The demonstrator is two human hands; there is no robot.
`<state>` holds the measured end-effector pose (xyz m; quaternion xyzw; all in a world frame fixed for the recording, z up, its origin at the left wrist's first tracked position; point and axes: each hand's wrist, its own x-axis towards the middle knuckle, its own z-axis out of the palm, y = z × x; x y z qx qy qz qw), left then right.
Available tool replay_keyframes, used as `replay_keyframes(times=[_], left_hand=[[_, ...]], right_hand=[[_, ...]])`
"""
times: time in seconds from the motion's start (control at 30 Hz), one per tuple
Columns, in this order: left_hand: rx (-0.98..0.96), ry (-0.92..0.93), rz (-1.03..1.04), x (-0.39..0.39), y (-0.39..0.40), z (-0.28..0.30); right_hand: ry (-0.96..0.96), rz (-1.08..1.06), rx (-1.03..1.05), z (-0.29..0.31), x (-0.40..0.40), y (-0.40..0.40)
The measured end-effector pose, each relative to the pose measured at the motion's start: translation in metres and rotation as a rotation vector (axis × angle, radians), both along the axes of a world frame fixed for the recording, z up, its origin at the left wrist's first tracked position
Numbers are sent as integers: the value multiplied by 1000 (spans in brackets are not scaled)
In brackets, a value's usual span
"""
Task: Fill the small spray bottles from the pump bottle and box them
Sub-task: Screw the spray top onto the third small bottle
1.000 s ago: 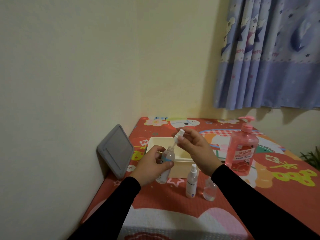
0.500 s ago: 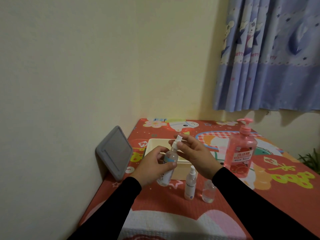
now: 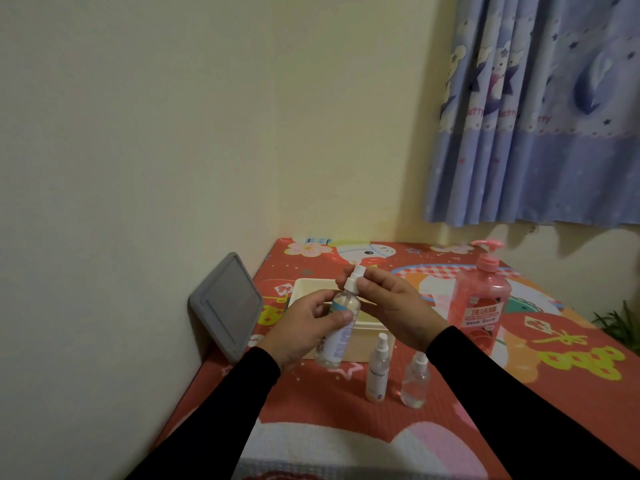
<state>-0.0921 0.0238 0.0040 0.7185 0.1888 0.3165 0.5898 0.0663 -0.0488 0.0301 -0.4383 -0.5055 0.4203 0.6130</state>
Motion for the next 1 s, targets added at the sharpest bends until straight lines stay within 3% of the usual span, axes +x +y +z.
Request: replay_keyframes(times=[0.13, 0.43, 0.6, 1.0], left_hand=[[-48, -38, -21, 3, -1, 1], [75, -7, 82, 9, -4, -1], [60, -5, 69, 12, -4, -2], [27, -60, 99, 11, -2, -1]], right_hand=[[-12, -5, 6, 5, 2, 2], [-41, -214, 14, -1, -6, 7], [50, -181, -11, 1, -10, 7], [56, -131, -18, 1, -7, 6]])
